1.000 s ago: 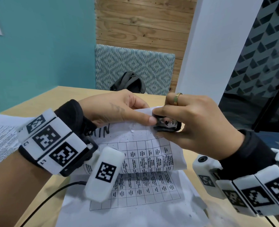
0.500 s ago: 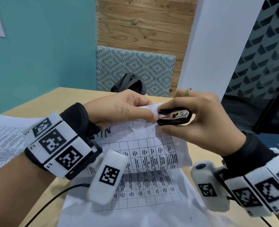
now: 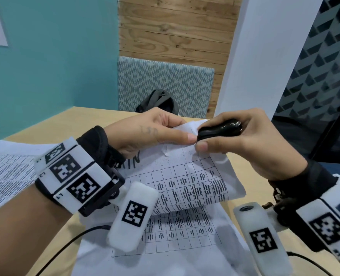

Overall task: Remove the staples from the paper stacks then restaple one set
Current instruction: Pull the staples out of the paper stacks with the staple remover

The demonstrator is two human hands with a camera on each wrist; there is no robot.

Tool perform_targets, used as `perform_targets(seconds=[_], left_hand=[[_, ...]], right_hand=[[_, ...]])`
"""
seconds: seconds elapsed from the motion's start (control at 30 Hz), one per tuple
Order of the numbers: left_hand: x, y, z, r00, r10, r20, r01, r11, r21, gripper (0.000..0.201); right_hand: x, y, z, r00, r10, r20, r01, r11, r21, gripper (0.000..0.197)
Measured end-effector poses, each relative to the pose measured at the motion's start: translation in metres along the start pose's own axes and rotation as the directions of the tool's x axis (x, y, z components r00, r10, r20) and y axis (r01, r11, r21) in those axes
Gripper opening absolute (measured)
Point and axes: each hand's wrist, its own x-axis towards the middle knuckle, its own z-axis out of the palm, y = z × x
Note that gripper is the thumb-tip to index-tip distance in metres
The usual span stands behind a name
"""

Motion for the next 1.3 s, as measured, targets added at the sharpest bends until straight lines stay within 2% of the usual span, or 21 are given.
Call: perform_targets(seconds=[0.1, 0.2, 0.27, 0.3, 0.33, 0.43, 0.57, 0.63, 0.73, 0.8, 0.93, 1.0, 1.1, 1.2, 1.3], left_hand=[[0.001, -0.001, 0.001, 0.997, 0.044, -0.062, -0.039, 0.996, 0.075, 0.016], [0.003, -0.004, 0.000, 0.991, 0.053, -0.124, -0.037, 0.991, 0.130, 0.028], [0.002, -0.004, -0.002, 0.993, 0.039, -0.114, -0.019, 0.985, 0.172, 0.038], [0.000, -0.004, -0.004, 0.994, 0.030, -0.107, -0.009, 0.983, 0.186, 0.040], [-0.001, -0.003, -0.004, 0.995, 0.018, -0.103, 0.003, 0.981, 0.196, 0.043], [-0.004, 0.000, -0.007, 0.992, -0.043, -0.121, 0.068, 0.975, 0.210, 0.050], [-0.007, 0.003, -0.015, 0.979, -0.091, -0.183, 0.128, 0.971, 0.202, 0.050], [-0.007, 0.003, -0.016, 0.971, -0.080, -0.225, 0.132, 0.965, 0.227, 0.048], [-0.005, 0.003, -0.017, 0.954, -0.032, -0.297, 0.108, 0.964, 0.244, 0.034], [-0.005, 0.005, -0.015, 0.949, -0.002, -0.315, 0.084, 0.966, 0.247, 0.025], [-0.009, 0.012, -0.010, 0.959, 0.044, -0.280, 0.029, 0.968, 0.250, 0.023], [-0.011, 0.016, -0.008, 0.970, 0.058, -0.237, 0.001, 0.970, 0.244, 0.024], [-0.012, 0.022, -0.002, 0.977, 0.100, -0.186, -0.045, 0.960, 0.275, 0.030], [-0.016, 0.032, -0.002, 0.976, 0.134, -0.174, -0.061, 0.927, 0.369, 0.035], [-0.030, 0.038, -0.020, 0.955, 0.154, -0.254, -0.003, 0.859, 0.512, 0.039]], right_hand=[[0.002, 0.001, 0.000, 0.994, 0.105, 0.017, -0.106, 0.992, 0.065, 0.032], [0.004, -0.002, -0.003, 0.979, 0.199, 0.049, -0.204, 0.969, 0.137, 0.016], [0.005, -0.005, -0.008, 0.976, 0.215, 0.022, -0.216, 0.959, 0.184, 0.003], [0.005, -0.007, -0.011, 0.978, 0.208, 0.008, -0.206, 0.962, 0.180, 0.003], [0.005, -0.007, -0.015, 0.981, 0.194, -0.001, -0.191, 0.970, 0.149, 0.007], [0.004, -0.007, -0.019, 0.986, 0.163, 0.043, -0.160, 0.984, -0.073, 0.037], [0.001, -0.009, -0.018, 0.944, 0.258, 0.205, -0.186, 0.930, -0.317, 0.061], [0.001, -0.008, -0.022, 0.933, 0.279, 0.226, -0.179, 0.908, -0.380, 0.076], [0.002, -0.008, -0.023, 0.921, 0.268, 0.283, -0.163, 0.924, -0.345, 0.076], [0.001, -0.008, -0.022, 0.884, 0.285, 0.370, -0.177, 0.937, -0.301, 0.072], [0.000, -0.011, -0.018, 0.840, 0.316, 0.441, -0.231, 0.944, -0.238, 0.052], [-0.002, -0.012, -0.016, 0.830, 0.316, 0.459, -0.229, 0.945, -0.235, 0.051], [-0.003, -0.016, -0.016, 0.833, 0.315, 0.455, -0.223, 0.943, -0.245, 0.053], [-0.004, -0.020, -0.019, 0.868, 0.285, 0.406, -0.195, 0.949, -0.249, 0.053], [-0.003, -0.025, -0.027, 0.922, 0.229, 0.312, -0.166, 0.962, -0.218, 0.047]])
